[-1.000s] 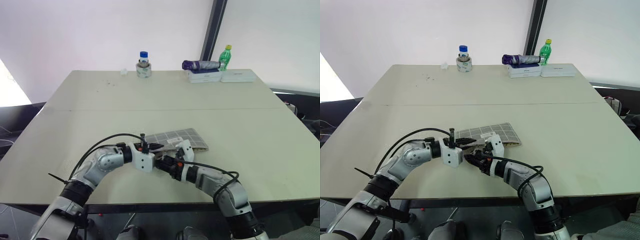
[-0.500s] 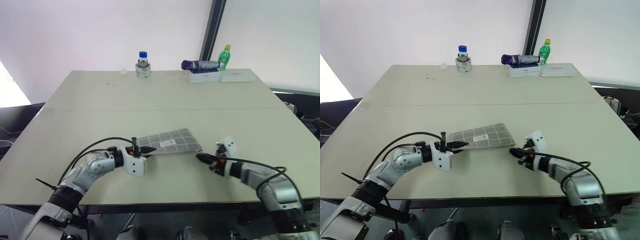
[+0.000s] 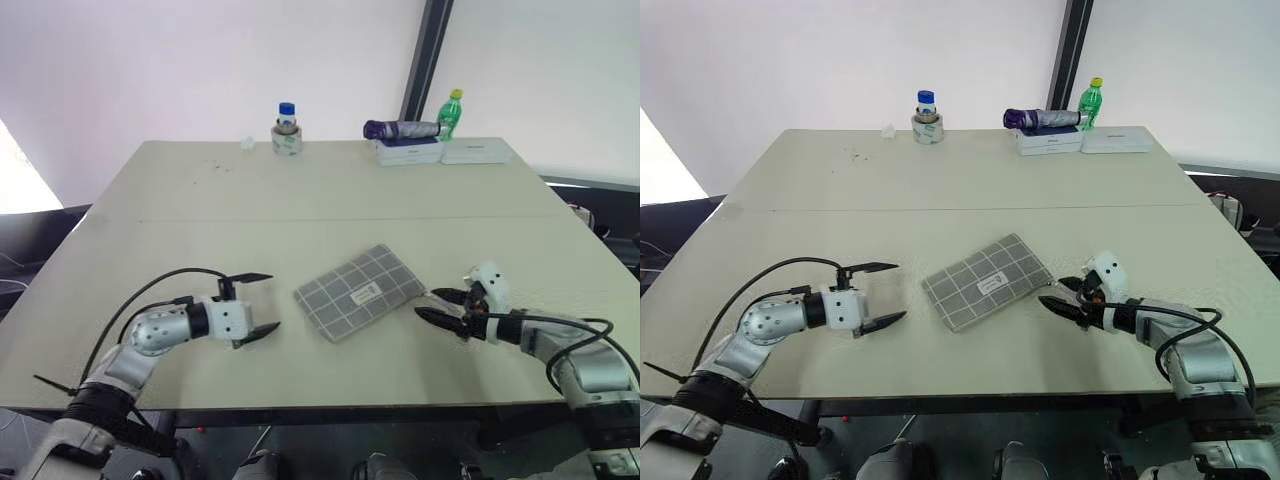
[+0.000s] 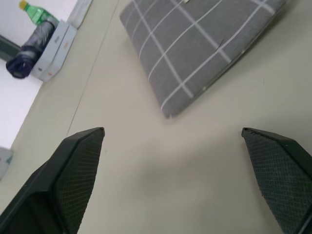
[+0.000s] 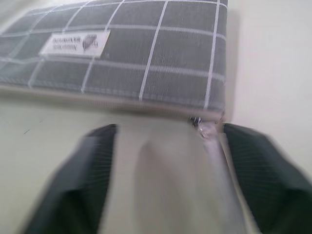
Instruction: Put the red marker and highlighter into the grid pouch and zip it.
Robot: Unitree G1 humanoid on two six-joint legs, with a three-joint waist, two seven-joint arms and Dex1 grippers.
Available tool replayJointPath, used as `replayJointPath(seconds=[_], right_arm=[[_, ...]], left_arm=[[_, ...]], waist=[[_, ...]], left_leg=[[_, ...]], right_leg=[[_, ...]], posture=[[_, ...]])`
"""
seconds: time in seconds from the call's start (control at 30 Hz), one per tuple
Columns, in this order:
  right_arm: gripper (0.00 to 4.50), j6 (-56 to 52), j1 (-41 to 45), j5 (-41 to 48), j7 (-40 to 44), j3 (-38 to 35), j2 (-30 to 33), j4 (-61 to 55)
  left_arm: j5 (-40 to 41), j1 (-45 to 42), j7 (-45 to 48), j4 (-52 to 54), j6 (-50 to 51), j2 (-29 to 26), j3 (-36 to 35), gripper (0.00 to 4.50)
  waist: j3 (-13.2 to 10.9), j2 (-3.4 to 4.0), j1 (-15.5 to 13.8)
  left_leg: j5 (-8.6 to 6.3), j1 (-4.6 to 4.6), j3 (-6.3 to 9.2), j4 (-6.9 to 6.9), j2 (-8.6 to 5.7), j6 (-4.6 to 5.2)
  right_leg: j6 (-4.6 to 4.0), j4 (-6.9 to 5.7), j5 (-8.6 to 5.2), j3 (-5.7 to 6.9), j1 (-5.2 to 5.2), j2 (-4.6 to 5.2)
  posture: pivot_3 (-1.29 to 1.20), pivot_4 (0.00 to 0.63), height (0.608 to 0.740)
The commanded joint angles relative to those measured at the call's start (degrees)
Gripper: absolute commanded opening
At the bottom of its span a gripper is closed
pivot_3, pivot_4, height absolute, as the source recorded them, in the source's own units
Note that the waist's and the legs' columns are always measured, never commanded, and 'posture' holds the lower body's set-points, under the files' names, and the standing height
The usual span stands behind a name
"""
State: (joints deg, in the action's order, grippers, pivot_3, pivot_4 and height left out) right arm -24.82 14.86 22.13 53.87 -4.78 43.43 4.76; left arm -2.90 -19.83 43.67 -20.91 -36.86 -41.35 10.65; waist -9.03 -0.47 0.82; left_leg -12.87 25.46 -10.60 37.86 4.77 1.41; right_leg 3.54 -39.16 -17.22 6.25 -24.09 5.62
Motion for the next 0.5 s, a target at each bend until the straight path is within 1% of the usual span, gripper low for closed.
replayJointPath(seconds=[0.03,0.17,0.27,0.3,0.43,0.5], right_arm=[[4.47,3.31,1.6,0.13,5.29,-1.39,3.6,-1.83],[4.47,6.53,2.59,3.11,9.25,-5.3,4.18,-0.58],[4.47,8.41,0.75,3.54,11.78,-7.16,5.03,0.33],[4.47,9.14,0.27,3.51,12.32,-7.95,5.25,1.04],[4.47,10.93,-1.74,3.47,13.6,-12.2,7.19,5.36],[4.47,12.29,-2.19,2.93,14.27,-12.91,7.79,7.35]], left_arm=[[5.97,3.71,-0.07,2.17,1.15,-1.65,-5.85,4.5],[18.62,12.55,2.16,10.66,10.25,-2.82,-13.35,4.5],[26.99,20.66,3.72,17.09,21.36,-4.33,-18.96,4.5],[28.17,22.56,3.75,18.15,23.46,-4.72,-20.6,4.5],[32.06,29.43,2.22,20.03,30.48,-6.31,-31.54,4.5],[32.78,32.11,2.48,21.56,31.78,-6.13,-35.4,4.5]], waist=[[-0.02,0.03,0.01],[-0.04,0.01,0.23],[-0.07,0.04,0.08],[-0.07,0.03,0.05],[-0.13,-0.05,-0.19],[-0.14,-0.05,-0.15]], left_leg=[[0.0,0.0,0.0,-0.01,0.0,0.0],[-0.01,0.0,0.0,-0.03,0.04,-0.01],[-0.01,-0.02,0.0,-0.09,0.05,-0.03],[-0.01,-0.02,0.01,-0.1,0.04,-0.03],[-0.02,-0.05,0.02,-0.09,0.02,-0.04],[-0.05,-0.04,0.03,-0.09,0.01,-0.09]], right_leg=[[0.0,0.0,0.0,0.0,-0.01,0.02],[-0.01,0.02,0.0,-0.02,-0.02,0.07],[0.0,0.05,0.0,-0.02,-0.01,0.08],[-0.01,0.06,-0.01,-0.02,0.0,0.09],[-0.03,0.16,-0.02,0.0,-0.2,0.16],[-0.15,0.17,-0.08,0.01,-0.22,0.19]], posture=[[0.0,0.15,0.74],[0.0,0.15,0.74],[0.0,0.15,0.74],[0.0,0.15,0.74],[0.0,0.15,0.74],[0.0,0.15,0.74]])
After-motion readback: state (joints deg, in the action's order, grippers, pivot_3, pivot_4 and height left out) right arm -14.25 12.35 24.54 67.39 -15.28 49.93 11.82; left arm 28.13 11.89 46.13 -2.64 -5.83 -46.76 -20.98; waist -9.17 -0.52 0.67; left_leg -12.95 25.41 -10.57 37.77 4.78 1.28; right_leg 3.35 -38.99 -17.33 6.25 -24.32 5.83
